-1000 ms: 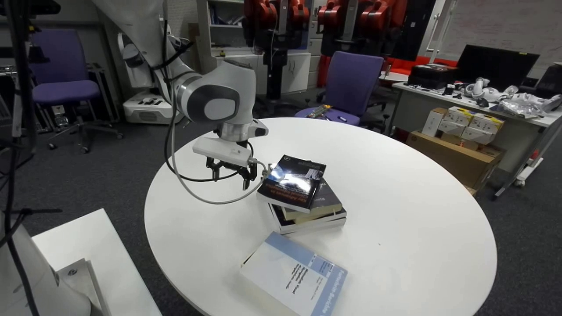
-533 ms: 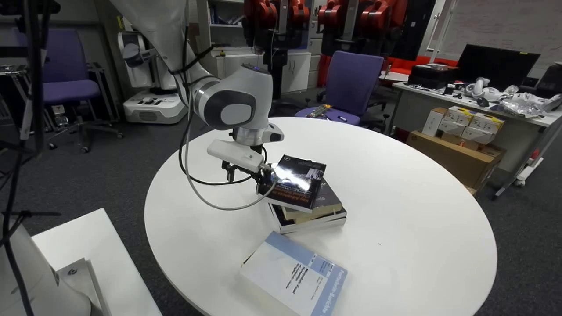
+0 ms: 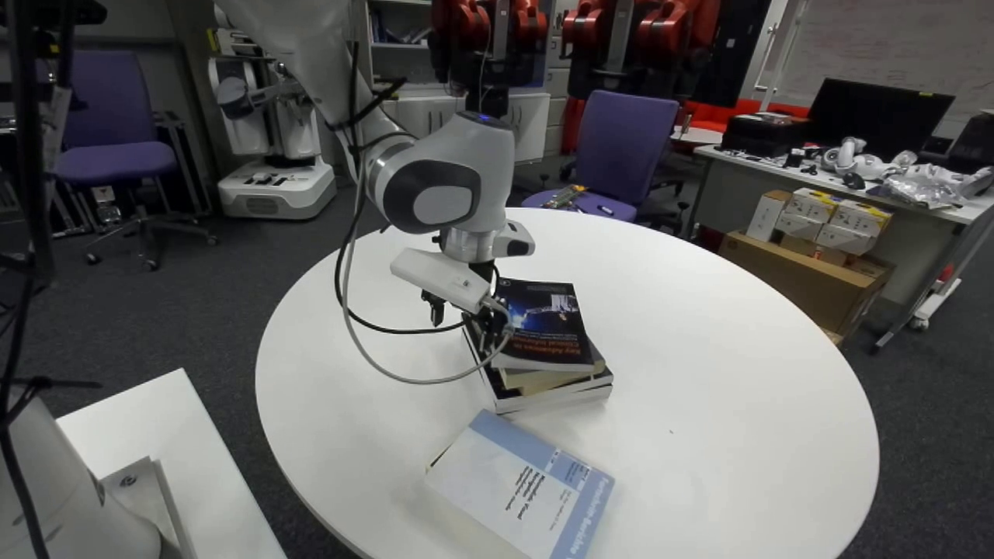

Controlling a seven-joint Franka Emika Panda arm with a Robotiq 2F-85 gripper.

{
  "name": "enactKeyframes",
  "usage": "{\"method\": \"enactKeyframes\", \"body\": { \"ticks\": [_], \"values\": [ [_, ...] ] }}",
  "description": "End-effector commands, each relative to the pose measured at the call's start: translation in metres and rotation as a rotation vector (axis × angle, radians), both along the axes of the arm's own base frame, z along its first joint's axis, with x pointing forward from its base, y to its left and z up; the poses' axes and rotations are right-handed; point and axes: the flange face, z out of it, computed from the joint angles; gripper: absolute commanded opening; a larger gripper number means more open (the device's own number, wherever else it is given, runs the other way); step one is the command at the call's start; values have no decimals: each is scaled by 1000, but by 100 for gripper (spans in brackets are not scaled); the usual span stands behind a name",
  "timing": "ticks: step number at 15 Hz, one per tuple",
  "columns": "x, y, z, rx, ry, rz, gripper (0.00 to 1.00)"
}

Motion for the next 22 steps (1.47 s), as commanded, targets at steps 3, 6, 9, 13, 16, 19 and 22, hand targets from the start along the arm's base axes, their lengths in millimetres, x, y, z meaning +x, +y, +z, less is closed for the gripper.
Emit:
{"method": "enactKeyframes", "body": {
  "ticks": [3,6,9,13,16,19,22],
  "values": [
    [4,-22,9,5,-21,-74,100],
    [4,-28,10,5,-23,-89,100],
    [3,-30,9,5,-21,-98,100],
    [-5,-5,9,42,9,-22,100],
    [-5,23,35,114,-15,30,100],
    [21,20,87,116,-166,-83,100],
    [58,-11,139,115,-268,-215,100]
  ]
}}
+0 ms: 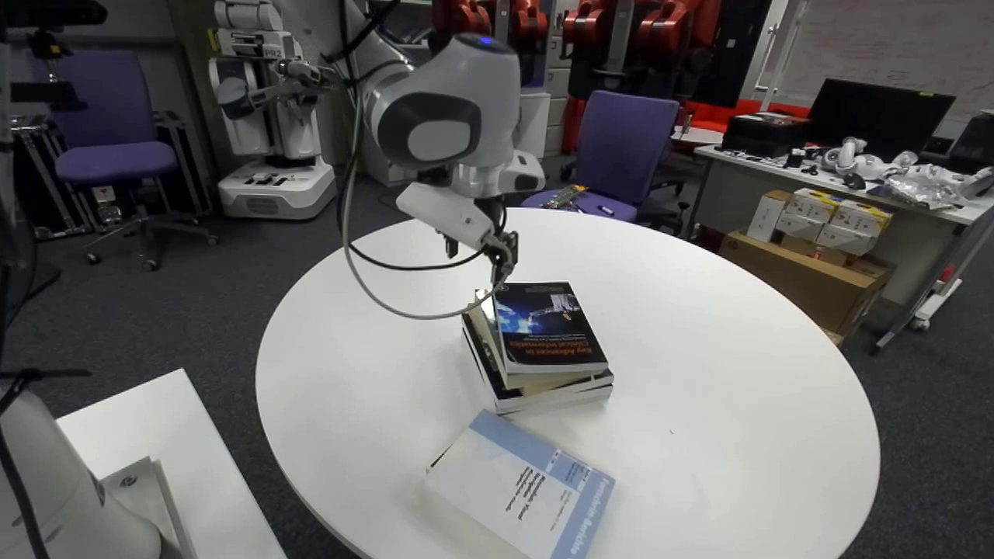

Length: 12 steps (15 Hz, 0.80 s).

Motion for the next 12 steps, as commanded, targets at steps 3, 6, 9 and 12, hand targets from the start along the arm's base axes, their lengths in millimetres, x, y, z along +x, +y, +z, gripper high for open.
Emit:
{"method": "enactKeyframes", "body": {
  "ticks": [3,6,9,12],
  "values": [
    [63,-72,82,14,-187,-265,100],
    [99,-117,92,14,-268,-418,100],
    [137,-148,76,19,-323,-574,100],
    [173,-165,42,27,-341,-739,100]
  ]
}}
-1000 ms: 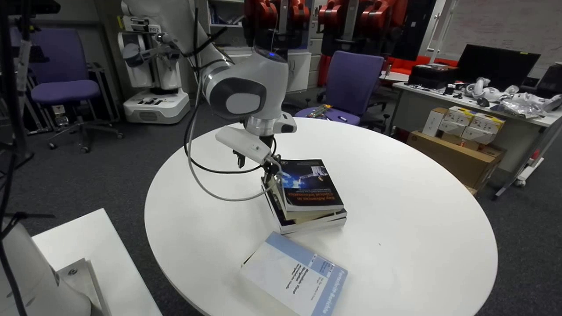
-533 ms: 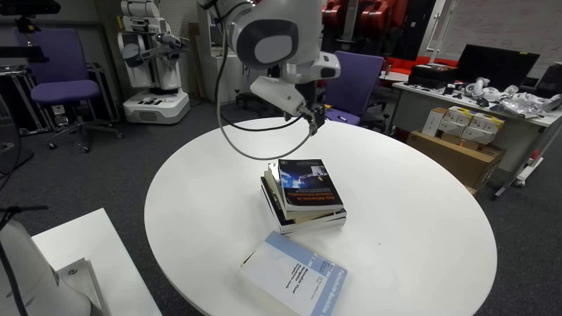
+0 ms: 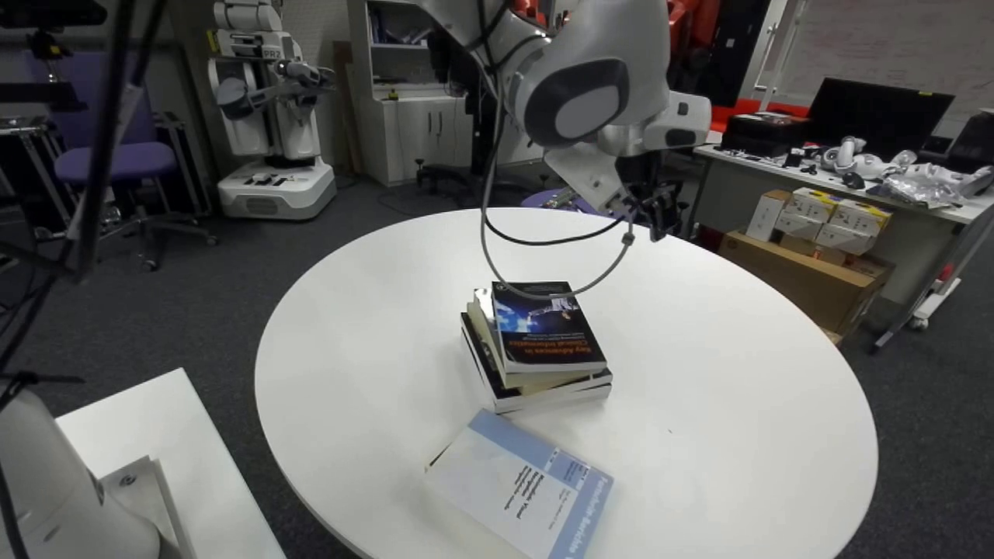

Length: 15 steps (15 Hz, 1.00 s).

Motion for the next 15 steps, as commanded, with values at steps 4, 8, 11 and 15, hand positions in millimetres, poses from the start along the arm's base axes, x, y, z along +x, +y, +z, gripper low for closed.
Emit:
{"method": "enactKeyframes", "body": {
  "ticks": [4,8,11,15],
  "values": [
    [43,-13,-58,68,24,-177,100],
    [59,-9,-85,87,34,-210,100],
    [62,-10,-79,85,25,-209,100],
    [74,-21,-80,57,58,-235,100]
  ]
}}
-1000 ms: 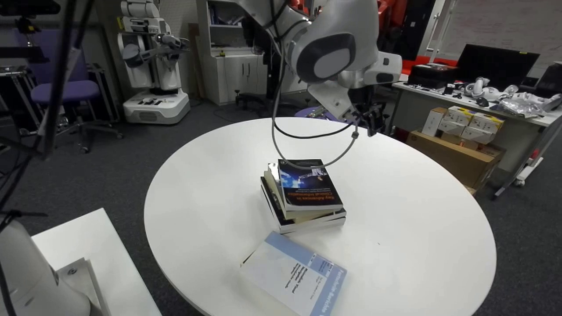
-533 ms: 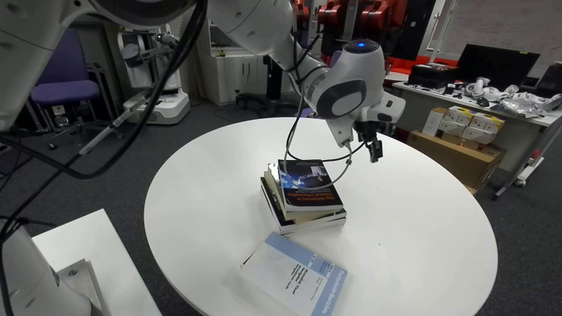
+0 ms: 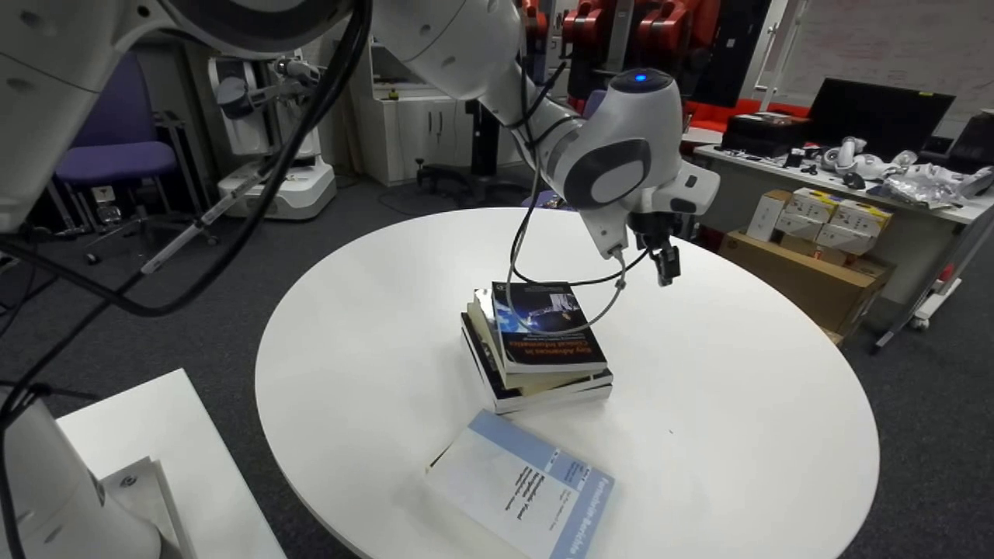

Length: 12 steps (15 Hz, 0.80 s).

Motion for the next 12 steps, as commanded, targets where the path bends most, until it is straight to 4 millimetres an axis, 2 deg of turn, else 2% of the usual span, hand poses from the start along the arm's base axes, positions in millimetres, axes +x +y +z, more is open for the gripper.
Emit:
{"method": "enactKeyframes", "body": {
  "ticks": [1,4,7,12],
  "values": [
    [17,-12,-1,-19,53,-16,100],
    [34,-12,-17,22,167,33,100],
    [46,-8,-42,78,268,57,100],
    [59,2,-95,92,387,84,100]
  ]
}}
